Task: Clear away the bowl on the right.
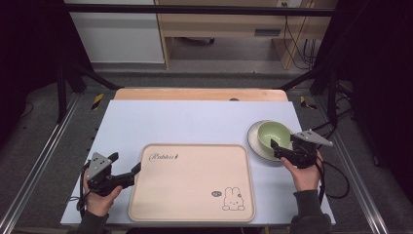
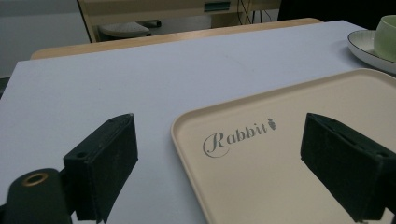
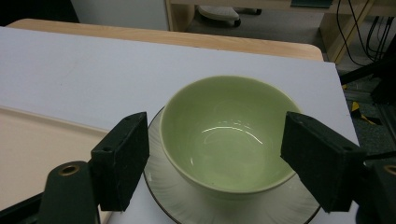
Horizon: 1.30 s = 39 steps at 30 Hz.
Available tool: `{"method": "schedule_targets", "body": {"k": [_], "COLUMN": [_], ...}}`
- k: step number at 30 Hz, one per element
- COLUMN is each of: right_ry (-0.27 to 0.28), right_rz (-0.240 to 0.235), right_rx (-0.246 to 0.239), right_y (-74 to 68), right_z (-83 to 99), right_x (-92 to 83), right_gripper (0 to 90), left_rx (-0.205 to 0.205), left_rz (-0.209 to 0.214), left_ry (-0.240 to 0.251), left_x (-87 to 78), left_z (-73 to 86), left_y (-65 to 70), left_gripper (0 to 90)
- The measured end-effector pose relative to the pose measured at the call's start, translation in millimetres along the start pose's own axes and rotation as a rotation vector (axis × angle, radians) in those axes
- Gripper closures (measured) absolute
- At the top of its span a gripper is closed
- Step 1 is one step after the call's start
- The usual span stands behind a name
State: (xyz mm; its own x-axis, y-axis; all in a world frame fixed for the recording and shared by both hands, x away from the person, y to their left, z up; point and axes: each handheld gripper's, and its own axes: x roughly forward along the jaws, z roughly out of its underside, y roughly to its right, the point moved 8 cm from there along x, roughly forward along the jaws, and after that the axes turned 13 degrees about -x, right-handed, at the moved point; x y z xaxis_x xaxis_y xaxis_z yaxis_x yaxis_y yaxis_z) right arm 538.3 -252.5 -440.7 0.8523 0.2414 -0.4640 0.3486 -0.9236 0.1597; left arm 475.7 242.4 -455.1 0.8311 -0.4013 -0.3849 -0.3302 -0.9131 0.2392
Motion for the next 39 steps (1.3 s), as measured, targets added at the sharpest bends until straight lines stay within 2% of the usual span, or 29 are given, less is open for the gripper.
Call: {"method": "schedule_targets", "body": {"k": [12, 19, 30, 39], "right_ry": [-0.014, -0.027, -0.045, -0.064], "right_rz": [0.005, 0.023, 0.04, 0.059], "right_rx": [0.009, 0.038, 0.037, 0.06], "right_y": [10.0, 20.2, 26.4, 37.0], "right_z": [-2.0, -2.5, -4.9, -5.8], "right_x": [11.0, 16.1, 27.0, 35.7], "right_gripper": [23.6, 23.7, 24.7, 26.5], "left_rx": [0.005, 0.004, 0.006, 0.011], "left_rz": [-0.001, -0.002, -0.005, -0.008], "left_ry": [-0.002, 0.0, 0.0, -0.002], "left_x": [0.3, 0.2, 0.5, 0.7], "left_z": [0.3, 0.2, 0.2, 0.7], "left_y": [-0.1, -0.5, -0.3, -0.9], "left_gripper": [10.8, 10.8, 10.8, 10.8]}}
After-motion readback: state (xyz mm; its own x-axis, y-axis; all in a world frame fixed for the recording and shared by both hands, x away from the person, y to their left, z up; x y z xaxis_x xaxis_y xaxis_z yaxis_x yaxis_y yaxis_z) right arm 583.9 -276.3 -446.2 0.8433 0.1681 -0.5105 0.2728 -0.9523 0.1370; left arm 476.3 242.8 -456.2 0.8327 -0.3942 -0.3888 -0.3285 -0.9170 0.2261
